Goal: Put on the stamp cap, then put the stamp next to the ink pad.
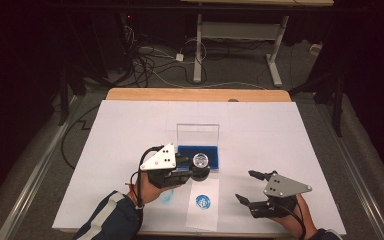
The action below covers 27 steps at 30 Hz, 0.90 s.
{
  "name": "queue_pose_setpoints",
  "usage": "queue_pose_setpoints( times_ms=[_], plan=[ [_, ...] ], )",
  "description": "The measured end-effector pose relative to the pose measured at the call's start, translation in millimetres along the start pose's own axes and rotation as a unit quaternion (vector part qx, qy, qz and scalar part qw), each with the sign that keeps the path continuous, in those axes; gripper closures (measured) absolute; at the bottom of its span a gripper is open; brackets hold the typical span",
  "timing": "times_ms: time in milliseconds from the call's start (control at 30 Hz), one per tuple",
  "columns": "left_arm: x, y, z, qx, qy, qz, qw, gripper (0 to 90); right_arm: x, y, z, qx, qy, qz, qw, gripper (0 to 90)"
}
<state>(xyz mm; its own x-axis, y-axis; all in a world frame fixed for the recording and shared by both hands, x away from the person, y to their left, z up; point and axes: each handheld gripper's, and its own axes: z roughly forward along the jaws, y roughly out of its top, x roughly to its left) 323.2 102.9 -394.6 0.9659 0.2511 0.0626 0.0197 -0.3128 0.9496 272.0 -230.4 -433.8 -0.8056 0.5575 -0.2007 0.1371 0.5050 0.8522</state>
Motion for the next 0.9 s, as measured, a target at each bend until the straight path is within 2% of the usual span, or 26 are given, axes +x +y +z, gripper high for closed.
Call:
queue_pose_setpoints(
  times_ms=[200,567,900],
  plan=[
    [6.2,-3.2,-5.9,0.001,0.008,-0.005,1.0,72.2,-4.8,-2.7,-3.8,0.001,-0.013,0.007,0.9999,21.6],
    [18.9,-8.2,-21.6,0.0,0.041,-0.017,0.999,72.2,-11.2,-8.3,-9.5,0.002,-0.018,0.023,0.9996,21.7],
    [28.3,-10.4,-38.5,-0.005,0.072,-0.02,0.9972,72.1,-12.8,-9.8,-18.6,-0.01,-0.042,0.015,0.999,21.7]
  ],
)
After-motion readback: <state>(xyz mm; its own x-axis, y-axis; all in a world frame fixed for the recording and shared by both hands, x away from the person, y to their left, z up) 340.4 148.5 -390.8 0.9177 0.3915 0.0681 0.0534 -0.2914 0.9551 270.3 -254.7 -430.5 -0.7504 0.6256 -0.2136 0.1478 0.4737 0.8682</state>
